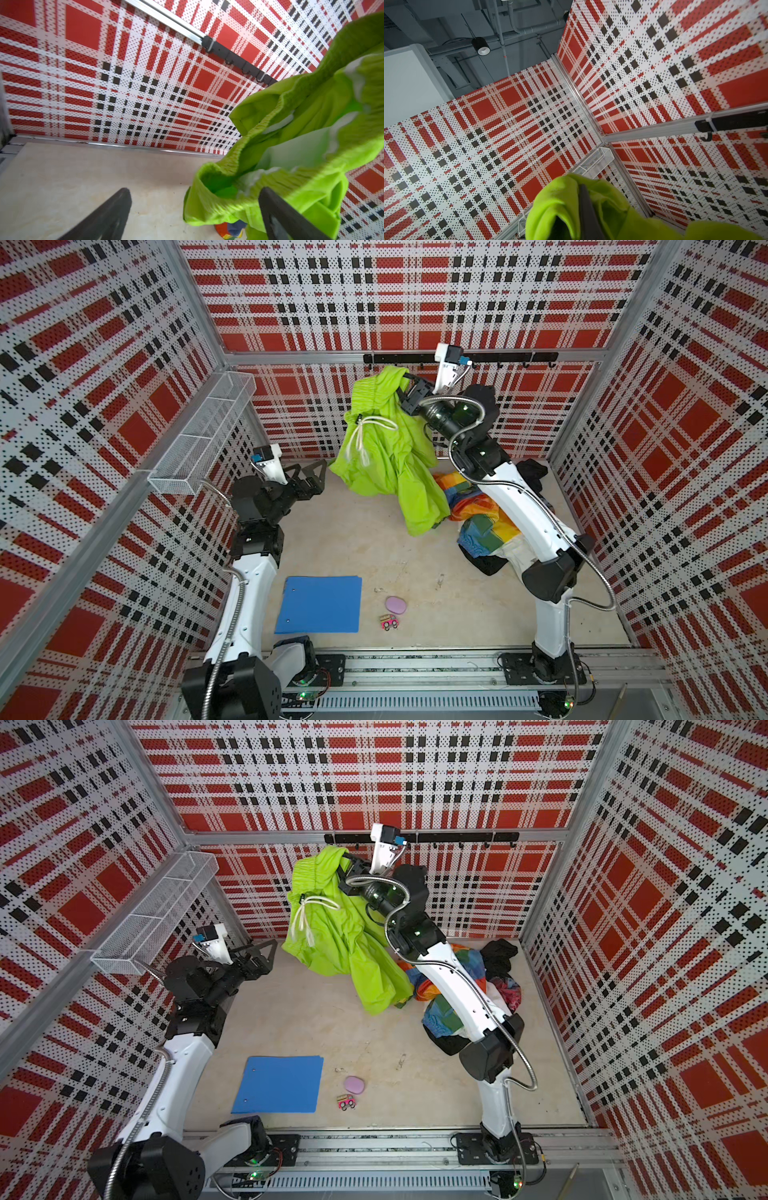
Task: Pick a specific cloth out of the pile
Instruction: 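Carry the shorts toward the left gripper while the left gripper reaches up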
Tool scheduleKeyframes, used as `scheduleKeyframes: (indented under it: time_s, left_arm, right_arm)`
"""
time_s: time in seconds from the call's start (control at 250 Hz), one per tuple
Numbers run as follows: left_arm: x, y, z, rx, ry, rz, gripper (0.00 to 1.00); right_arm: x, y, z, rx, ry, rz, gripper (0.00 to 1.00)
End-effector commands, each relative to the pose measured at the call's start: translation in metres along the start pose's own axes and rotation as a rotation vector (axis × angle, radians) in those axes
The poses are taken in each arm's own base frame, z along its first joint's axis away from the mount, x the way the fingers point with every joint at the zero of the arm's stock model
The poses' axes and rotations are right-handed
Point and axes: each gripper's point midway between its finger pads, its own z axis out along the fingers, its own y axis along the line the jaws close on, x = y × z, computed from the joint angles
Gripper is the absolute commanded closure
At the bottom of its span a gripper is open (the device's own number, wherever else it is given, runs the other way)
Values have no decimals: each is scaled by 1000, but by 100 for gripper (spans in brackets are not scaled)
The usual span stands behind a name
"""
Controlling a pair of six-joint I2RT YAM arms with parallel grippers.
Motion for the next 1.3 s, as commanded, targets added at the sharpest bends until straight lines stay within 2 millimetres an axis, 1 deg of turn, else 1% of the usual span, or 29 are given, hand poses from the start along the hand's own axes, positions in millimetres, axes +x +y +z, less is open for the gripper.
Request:
scheduleKeyframes:
  time_s: [0.0, 0.096, 0.168, 0.256, 0.328, 0.396, 0.472, 0.544, 0.616, 0.708, 0.736, 0.764, 0.772, 0.808, 0.856, 0.9, 0.992, 1.056, 1.137, 1.249, 1.297]
  left_arm:
    - [-18, 7, -8, -33, -80, -15, 1]
    - [-18, 12, -8, -47, -80, -29, 1]
    - [-17, 13, -7, -47, -77, -34, 1]
    - [-16, 11, -6, -33, -72, -32, 0]
    - [-17, 8, -6, -12, -73, -31, 1]
    - [-16, 4, -5, 12, -73, -28, 1]
    - [-18, -8, -6, 80, -75, -15, 0]
    - [-19, -32, -8, 211, -69, 12, 2]
    - [-15, -55, -8, 322, -41, 29, 4]
    - [-8, -81, -6, 441, 6, 30, 13]
    - [-5, -88, -5, 473, 21, 28, 21]
    - [-3, -93, -4, 497, 36, 25, 32]
    - [-2, -95, -4, 503, 40, 24, 35]
    - [0, -99, -2, 521, 50, 22, 46]
    - [2, -102, -1, 530, 57, 16, 56]
    - [3, -100, 0, 519, 56, 7, 66]
    - [-1, -89, 2, 471, 39, -4, 84]
    - [-4, -85, 1, 451, 29, -5, 91]
    - [-7, -85, 0, 440, 17, -4, 100]
    - [-14, -86, -1, 412, 5, 14, 100]
    - [-22, -82, 0, 373, -6, 27, 100]
  right_arm:
    - [-22, 44, 4, -133, -123, 28, 97]
    - [-5, 47, 15, -178, -114, 81, 97]
    - [1, 50, 21, -207, -111, 110, 97]
    - [10, 53, 24, -228, -101, 125, 97]
    - [11, 57, 23, -237, -94, 123, 97]
    - [4, 63, 19, -251, -104, 114, 97]
    - [-3, 73, 15, -266, -114, 101, 97]
    - [-7, 77, 12, -269, -115, 92, 97]
    - [-3, 72, 12, -250, -101, 88, 97]
    - [8, 64, 12, -228, -74, 93, 97]
    - [11, 62, 12, -224, -65, 97, 97]
    - [9, 64, 11, -230, -69, 97, 97]
    - [14, 59, 12, -220, -59, 100, 97]
    - [19, 56, 12, -213, -51, 106, 97]
    - [22, 54, 12, -207, -45, 107, 97]
    - [25, 51, 12, -197, -39, 107, 97]
    - [28, 44, 10, -159, -31, 96, 97]
    - [33, 35, 8, -107, -21, 84, 97]
    - [43, 17, 2, -32, -5, 73, 96]
    - [64, -7, -8, 49, 41, 68, 91]
    - [71, -14, -12, 67, 60, 68, 86]
